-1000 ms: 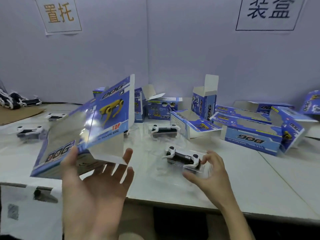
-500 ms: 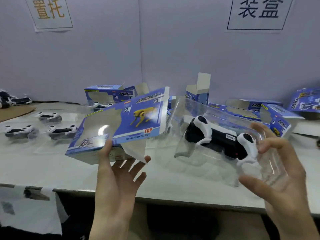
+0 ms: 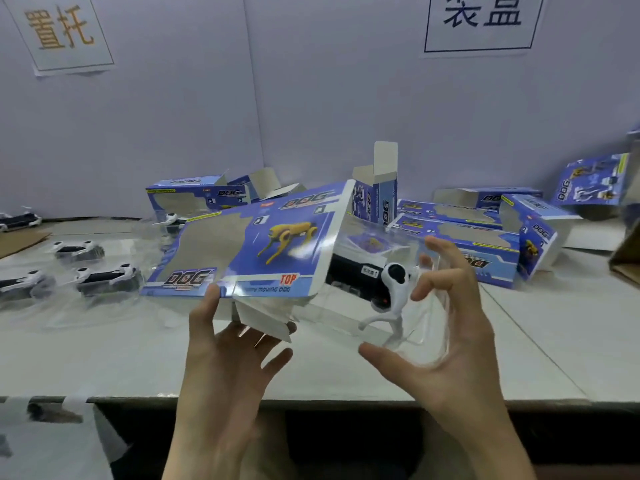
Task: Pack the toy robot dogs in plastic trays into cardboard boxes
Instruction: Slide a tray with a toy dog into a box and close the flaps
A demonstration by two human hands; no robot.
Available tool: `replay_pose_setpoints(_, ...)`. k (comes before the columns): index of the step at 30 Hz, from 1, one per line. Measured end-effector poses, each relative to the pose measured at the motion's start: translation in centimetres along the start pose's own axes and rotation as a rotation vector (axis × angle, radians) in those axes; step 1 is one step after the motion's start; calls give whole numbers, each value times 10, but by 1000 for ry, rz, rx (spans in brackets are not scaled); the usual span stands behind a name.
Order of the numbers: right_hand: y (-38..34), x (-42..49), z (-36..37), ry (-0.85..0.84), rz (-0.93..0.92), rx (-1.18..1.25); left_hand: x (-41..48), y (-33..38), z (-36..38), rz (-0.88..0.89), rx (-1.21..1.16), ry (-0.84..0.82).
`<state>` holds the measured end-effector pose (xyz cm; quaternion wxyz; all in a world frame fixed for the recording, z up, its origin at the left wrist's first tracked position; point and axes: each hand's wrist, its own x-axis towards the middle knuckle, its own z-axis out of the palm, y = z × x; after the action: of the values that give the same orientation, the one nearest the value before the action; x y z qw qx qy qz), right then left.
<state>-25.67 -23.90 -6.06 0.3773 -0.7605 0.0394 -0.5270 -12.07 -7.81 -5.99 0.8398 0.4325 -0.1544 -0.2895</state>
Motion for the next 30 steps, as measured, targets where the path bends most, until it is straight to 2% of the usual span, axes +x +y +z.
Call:
replay_pose_setpoints(6, 4, -2, 1, -112, 70, -20, 2, -1, -2, 79, 27, 93)
replay_pose_setpoints(11, 6, -2, 20, -57, 74, -7, 4, -12, 11, 226, 214, 104)
replay_pose_setpoints(13, 8, -5, 26, -88, 117, 90, 4, -14, 12, 221, 212, 89)
replay_pose_setpoints(17, 17, -4, 17, -267, 107, 510, 7, -14, 5, 138, 117, 56)
replay_pose_setpoints(19, 23, -4, 15, -162, 140, 556, 11, -14, 1, 111, 42, 84)
replay_pose_setpoints(21, 31, -4, 16, -6, 173, 425, 14, -15, 0, 132, 63, 102)
replay_pose_setpoints(23, 39, -1, 18, 6, 235, 312, 21, -17, 0, 176, 81, 121)
replay_pose_setpoints(25, 40, 2, 19, -27, 382, 483, 27, -17, 4, 208, 89, 98)
replay_pose_setpoints(27, 45, 1, 18, 17, 478, 561, 26, -21, 4, 230, 172, -14)
replay_pose_setpoints(30, 38, 1, 15, 112, 371, 479, 23, -23, 13, 187, 299, -52)
